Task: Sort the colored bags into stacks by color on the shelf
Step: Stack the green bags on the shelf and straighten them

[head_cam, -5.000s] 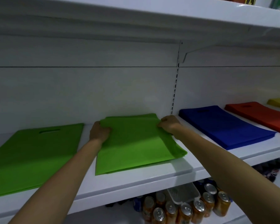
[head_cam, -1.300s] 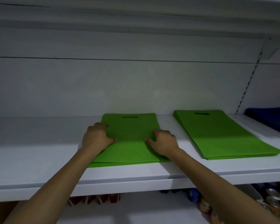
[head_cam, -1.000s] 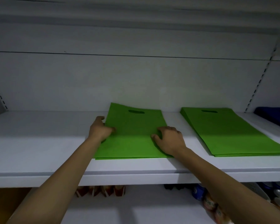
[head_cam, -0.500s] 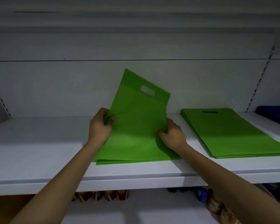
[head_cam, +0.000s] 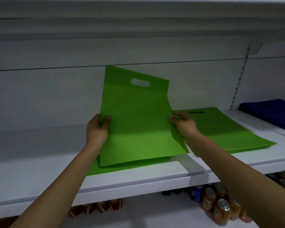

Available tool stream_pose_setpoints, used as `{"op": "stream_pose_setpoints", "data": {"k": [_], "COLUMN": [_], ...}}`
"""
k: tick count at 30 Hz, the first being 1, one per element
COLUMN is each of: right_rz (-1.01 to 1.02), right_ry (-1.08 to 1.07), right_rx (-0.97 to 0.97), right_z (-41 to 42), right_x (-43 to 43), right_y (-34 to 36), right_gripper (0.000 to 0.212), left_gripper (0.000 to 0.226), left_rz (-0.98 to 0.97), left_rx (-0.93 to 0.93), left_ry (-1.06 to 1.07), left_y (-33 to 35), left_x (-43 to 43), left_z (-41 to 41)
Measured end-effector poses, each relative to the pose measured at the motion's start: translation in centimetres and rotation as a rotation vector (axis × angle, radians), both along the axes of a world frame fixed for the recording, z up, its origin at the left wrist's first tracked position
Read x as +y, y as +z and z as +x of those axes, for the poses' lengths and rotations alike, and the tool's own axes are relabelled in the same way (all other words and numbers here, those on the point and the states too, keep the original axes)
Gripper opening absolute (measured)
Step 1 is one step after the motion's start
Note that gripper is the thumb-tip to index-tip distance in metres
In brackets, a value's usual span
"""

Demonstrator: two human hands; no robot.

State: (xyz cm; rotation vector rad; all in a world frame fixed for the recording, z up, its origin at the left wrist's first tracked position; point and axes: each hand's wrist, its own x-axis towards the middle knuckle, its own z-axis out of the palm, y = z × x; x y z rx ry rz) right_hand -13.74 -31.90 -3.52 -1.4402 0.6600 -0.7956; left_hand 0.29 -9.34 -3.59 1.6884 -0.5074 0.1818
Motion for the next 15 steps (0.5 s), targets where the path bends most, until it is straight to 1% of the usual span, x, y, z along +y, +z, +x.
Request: {"op": "stream_pose_setpoints", "data": {"k": [3,8,15], "right_rz": [-0.021,0.007,-0.020], "right_ry": [-0.030,-0.062,-0.117], "right_rx": [0.002,-0.020,-0.003], "right_z": [-1.5,-4.7,-9.3], "right_x": [-2.0,-5.2,-9.8], "right_y": [0.3,0.6,1.7], "right_gripper": [0.028,0.028,0.029], "left_gripper": [0.007,0.012,0.015], "left_rz": [-0.007,0.004,0.027], "left_rx": [-0.004,-0.009,0.003], "left_ry": [-0.052,-0.099,-0.154], "left_y": [0.2,0.5,0.7], "left_x": [-2.0,-6.3,-12.5], "left_z": [-0.7,-2.7,-5.6]}}
